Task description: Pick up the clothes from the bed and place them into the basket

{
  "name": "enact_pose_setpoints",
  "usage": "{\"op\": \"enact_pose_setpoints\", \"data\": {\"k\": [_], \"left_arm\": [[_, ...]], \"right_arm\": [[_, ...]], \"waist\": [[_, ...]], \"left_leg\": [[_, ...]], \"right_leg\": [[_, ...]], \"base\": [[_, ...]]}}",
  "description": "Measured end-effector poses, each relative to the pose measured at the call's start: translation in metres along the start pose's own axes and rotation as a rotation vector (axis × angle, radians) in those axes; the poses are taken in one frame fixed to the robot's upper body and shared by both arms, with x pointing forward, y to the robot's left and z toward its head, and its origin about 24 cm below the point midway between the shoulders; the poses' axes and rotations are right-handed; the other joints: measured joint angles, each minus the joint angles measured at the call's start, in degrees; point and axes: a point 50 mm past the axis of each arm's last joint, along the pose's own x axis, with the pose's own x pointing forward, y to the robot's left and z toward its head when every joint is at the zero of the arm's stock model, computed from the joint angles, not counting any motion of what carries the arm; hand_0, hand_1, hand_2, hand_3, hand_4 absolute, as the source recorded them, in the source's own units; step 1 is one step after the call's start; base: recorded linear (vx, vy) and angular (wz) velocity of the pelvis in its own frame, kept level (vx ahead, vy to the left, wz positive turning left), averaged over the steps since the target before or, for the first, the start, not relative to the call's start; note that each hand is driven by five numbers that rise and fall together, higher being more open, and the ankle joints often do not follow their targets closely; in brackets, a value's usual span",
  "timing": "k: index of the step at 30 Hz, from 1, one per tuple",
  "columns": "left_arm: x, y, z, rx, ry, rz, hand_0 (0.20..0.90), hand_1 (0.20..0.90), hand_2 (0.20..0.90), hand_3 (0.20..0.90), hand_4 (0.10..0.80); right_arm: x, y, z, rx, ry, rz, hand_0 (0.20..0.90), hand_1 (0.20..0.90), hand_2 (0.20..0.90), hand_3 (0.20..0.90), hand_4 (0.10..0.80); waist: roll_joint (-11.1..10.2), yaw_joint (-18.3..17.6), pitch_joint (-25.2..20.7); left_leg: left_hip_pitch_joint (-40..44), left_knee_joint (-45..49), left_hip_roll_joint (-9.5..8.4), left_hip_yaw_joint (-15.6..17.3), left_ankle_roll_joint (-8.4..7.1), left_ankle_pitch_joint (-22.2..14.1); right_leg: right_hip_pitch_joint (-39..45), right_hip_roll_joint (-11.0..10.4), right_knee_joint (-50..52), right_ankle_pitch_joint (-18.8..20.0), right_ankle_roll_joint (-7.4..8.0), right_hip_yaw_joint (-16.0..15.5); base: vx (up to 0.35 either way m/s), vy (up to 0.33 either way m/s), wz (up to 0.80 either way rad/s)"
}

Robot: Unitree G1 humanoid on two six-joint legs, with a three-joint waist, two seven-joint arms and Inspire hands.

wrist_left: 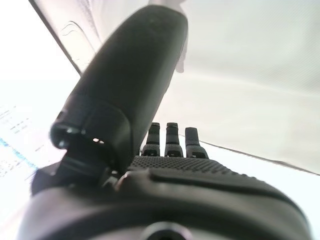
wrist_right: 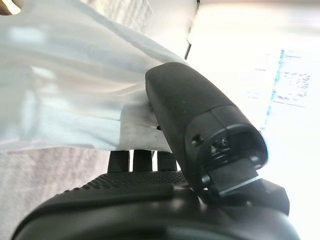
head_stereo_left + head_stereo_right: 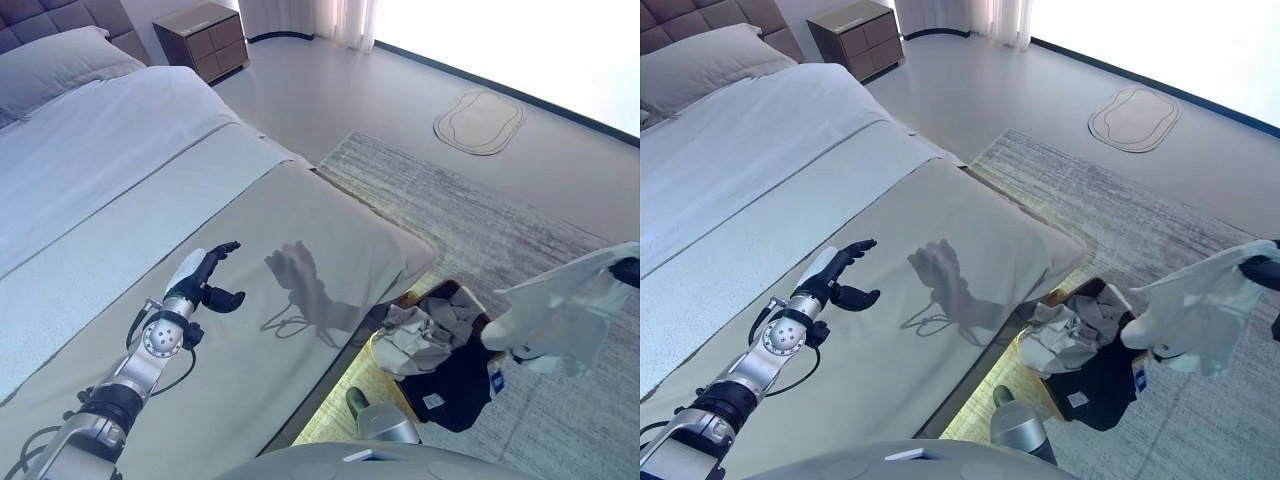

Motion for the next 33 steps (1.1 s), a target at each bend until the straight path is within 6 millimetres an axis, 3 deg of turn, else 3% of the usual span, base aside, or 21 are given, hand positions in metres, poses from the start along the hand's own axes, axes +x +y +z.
{"op": "enact_pose_setpoints", "data": {"k": [8, 14, 24, 25, 26, 33], "left_arm": [[0.002, -0.002, -0.002, 0.008, 0.030, -0.025, 0.900, 0.900, 0.900, 0.900, 0.800], [0.001, -0.010, -0.002, 0.017, 0.045, -0.055, 0.900, 0.900, 0.900, 0.900, 0.800], [0.002, -0.012, -0.003, 0.018, 0.065, -0.059, 0.900, 0.900, 0.900, 0.900, 0.800], [0.002, -0.012, -0.003, 0.019, 0.063, -0.061, 0.900, 0.900, 0.900, 0.900, 0.800], [0.002, -0.012, -0.003, 0.019, 0.063, -0.061, 0.900, 0.900, 0.900, 0.900, 0.800], [0.002, -0.013, -0.001, 0.020, 0.058, -0.065, 0.900, 0.900, 0.900, 0.900, 0.800]], "right_arm": [[-0.003, 0.037, -0.054, 0.058, 0.155, 0.090, 0.300, 0.300, 0.300, 0.200, 0.100], [-0.008, 0.057, -0.082, 0.048, 0.237, 0.130, 0.300, 0.300, 0.300, 0.200, 0.100], [-0.016, 0.046, -0.110, 0.022, 0.343, 0.060, 0.300, 0.300, 0.300, 0.200, 0.100], [-0.016, 0.045, -0.111, 0.021, 0.347, 0.048, 0.385, 0.385, 0.385, 0.299, 0.199], [-0.016, 0.045, -0.111, 0.016, 0.347, 0.042, 0.900, 0.900, 0.900, 0.900, 0.800], [-0.016, 0.043, -0.113, 0.008, 0.348, 0.015, 0.900, 0.900, 0.900, 0.900, 0.800]], "waist": [[0.35, 0.50, -0.17], [0.79, 0.80, -0.12], [1.17, 1.51, -0.01], [1.24, 1.56, 0.00], [1.39, 1.57, 0.10], [1.81, 2.39, 0.28]], "left_leg": [[0.00, 0.00, 0.00, -0.05, -0.01, 0.01], [-0.25, 0.00, 0.03, -0.11, -0.07, 0.06], [-0.79, -0.02, 0.00, -1.00, -0.22, 0.21], [-0.76, -0.03, 0.00, -1.15, -0.22, 0.20], [-0.77, -0.03, 0.01, -1.30, -0.22, 0.20], [-0.80, -0.03, 0.05, -1.34, -0.23, 0.20]], "right_leg": [[0.14, -0.06, -0.11, 0.00, 0.00, -0.16], [-0.08, -0.08, -0.18, -0.03, 0.04, -0.20], [0.42, -0.22, -0.93, -0.02, 0.03, -1.06], [0.57, -0.24, -1.12, -0.02, 0.03, -1.26], [0.56, -0.24, -1.17, -0.02, 0.03, -1.45], [0.62, -0.20, -1.27, -0.02, 0.04, -1.50]], "base": [[-0.013, -0.045, 0.01], [-0.014, -0.045, 0.00], [-0.005, -0.026, 0.04], [-0.006, -0.011, 0.10], [0.010, 0.000, 0.06], [0.002, 0.000, 0.01]]}}
